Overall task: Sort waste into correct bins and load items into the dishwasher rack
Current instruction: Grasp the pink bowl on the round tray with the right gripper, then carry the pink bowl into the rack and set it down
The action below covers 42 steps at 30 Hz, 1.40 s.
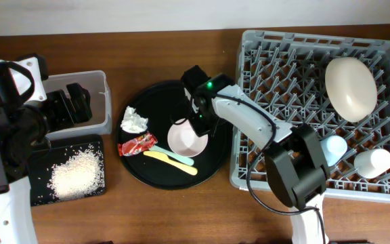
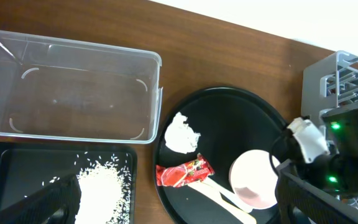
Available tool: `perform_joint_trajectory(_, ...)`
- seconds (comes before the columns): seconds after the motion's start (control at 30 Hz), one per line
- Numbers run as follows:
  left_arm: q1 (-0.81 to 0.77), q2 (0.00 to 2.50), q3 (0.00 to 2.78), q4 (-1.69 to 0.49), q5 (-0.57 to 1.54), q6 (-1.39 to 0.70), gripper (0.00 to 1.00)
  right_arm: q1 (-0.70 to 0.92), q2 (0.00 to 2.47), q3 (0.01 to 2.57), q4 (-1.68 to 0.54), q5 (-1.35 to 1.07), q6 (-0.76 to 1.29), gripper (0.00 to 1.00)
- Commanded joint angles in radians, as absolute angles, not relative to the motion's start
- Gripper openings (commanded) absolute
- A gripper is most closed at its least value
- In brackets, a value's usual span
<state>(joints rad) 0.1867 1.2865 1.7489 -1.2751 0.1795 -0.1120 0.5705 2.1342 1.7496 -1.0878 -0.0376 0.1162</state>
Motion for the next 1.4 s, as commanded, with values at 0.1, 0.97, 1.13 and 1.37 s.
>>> perform_joint_trajectory(0.1,0.191,1.282,1.76,-1.274,0.183,-0.103,0.99,0.575,1.913,1.916,-1.192,0.193,0.164,0.04)
perform_joint_trajectory(0.97,0.191,1.282,1.76,-1.274,0.183,-0.103,0.99,0.306,2.051,1.986,-1.327,1.339,0.294,0.04)
perform_joint_trajectory(1.13,0.191,1.282,1.76,-1.274,0.183,-0.103,0.99,0.259,2.078,1.986,-1.326,1.26,0.377,0.04)
perform_joint_trajectory(1.37,0.191,1.282,1.76,-1.274,0.183,-0.103,0.99,0.229,2.133,1.986,-1.337,1.174,0.376,0.04)
